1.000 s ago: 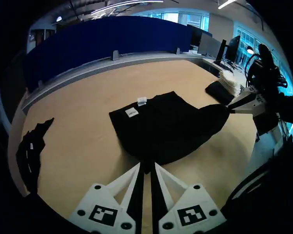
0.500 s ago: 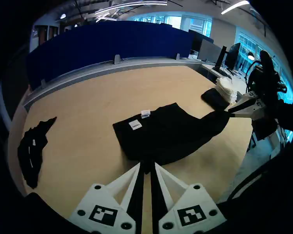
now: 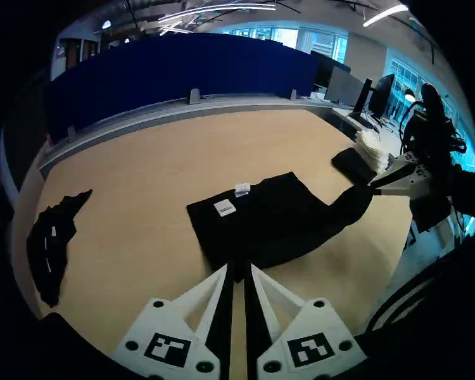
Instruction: Fold towel
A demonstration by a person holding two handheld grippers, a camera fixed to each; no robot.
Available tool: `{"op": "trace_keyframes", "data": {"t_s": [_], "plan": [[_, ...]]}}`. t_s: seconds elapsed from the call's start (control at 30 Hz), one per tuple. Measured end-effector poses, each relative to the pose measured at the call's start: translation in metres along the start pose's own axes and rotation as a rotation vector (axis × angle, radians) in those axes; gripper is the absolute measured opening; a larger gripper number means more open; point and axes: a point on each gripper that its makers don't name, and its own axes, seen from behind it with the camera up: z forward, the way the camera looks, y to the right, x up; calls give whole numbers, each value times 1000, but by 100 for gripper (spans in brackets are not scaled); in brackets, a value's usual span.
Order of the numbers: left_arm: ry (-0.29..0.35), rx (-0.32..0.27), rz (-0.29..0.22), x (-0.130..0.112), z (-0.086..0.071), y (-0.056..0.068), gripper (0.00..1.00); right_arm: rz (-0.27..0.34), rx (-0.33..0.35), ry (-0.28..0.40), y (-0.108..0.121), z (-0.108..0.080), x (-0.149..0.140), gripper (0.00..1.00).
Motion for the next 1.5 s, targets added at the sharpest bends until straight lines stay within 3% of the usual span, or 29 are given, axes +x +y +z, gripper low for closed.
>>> {"op": "trace_keyframes", "data": {"t_s": [0.37, 0.9, 1.5], "plan": [[13, 19, -15, 12, 29, -19, 11, -10, -17, -13, 28, 29, 15, 14], [0, 34, -13, 23, 88, -48, 11, 55, -49, -46, 71, 91, 21, 14], [-32, 22, -12, 12, 128, -58, 12, 118, -74, -80, 89, 127, 14, 14]]}}
